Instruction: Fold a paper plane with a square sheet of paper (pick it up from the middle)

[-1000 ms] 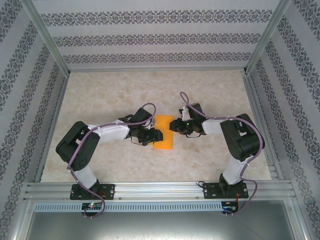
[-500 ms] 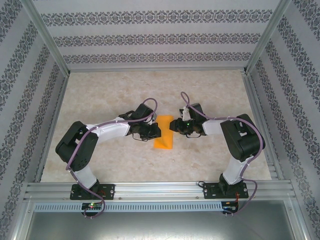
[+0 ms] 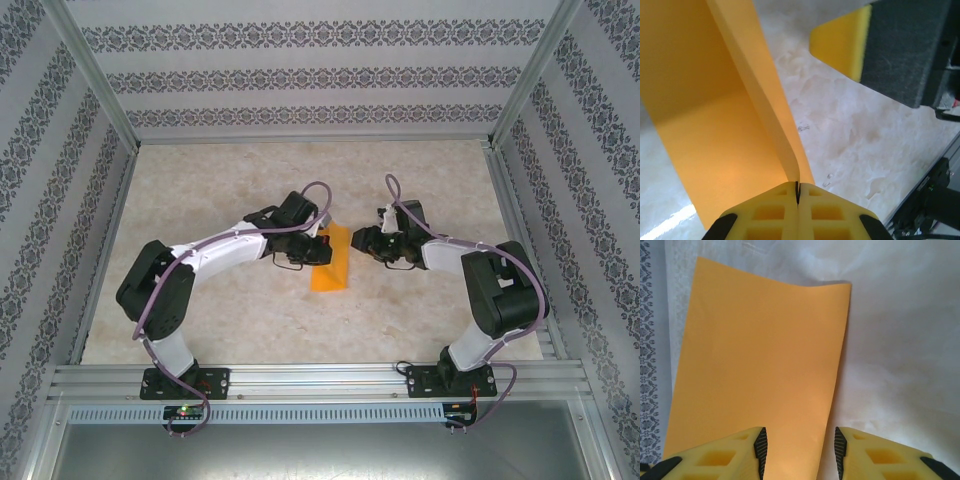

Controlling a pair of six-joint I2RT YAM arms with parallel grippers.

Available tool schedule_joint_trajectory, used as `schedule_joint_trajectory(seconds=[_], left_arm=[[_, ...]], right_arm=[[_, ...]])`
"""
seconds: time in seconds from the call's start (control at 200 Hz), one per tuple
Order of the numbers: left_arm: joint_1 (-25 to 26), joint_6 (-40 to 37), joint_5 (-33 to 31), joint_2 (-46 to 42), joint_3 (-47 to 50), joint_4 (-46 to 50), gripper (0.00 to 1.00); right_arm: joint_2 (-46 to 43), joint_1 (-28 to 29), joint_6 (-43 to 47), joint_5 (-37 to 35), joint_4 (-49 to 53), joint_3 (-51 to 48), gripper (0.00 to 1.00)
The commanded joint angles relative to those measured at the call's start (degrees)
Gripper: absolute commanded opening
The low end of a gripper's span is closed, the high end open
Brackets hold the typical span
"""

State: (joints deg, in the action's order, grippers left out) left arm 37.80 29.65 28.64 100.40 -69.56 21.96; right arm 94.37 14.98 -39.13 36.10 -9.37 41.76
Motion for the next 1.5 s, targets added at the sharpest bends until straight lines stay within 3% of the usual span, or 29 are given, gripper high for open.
schedule_joint_trajectory(seconds=[0.0,0.46,0.809,1.069,1.349,1.494], left_arm=[[2.0,-7.7,0.3,2.7,-3.3,5.4,0.00],[5.5,-15.8,3.2,8.8,-12.3,9.3,0.01],[5.9,-14.7,4.6,13.3,-17.3,10.6,0.11],[6.5,-15.9,5.7,14.4,-19.6,10.5,0.15],[7.6,-19.8,7.1,16.3,-23.5,11.1,0.33],[7.7,-20.2,9.1,17.3,-24.2,9.3,0.34]], right_arm=[[-0.6,-1.0,0.0,0.5,2.3,0.3,0.42],[-4.0,-6.5,-1.6,2.7,0.8,-2.5,0.43],[-6.4,-8.7,-3.0,4.4,-0.1,-3.6,0.45],[-9.3,-10.0,-3.3,6.5,3.1,-1.4,0.51],[-9.5,-11.1,-3.6,7.6,4.8,-1.4,0.53],[-10.3,-12.2,-3.7,8.6,4.4,-1.8,0.53]])
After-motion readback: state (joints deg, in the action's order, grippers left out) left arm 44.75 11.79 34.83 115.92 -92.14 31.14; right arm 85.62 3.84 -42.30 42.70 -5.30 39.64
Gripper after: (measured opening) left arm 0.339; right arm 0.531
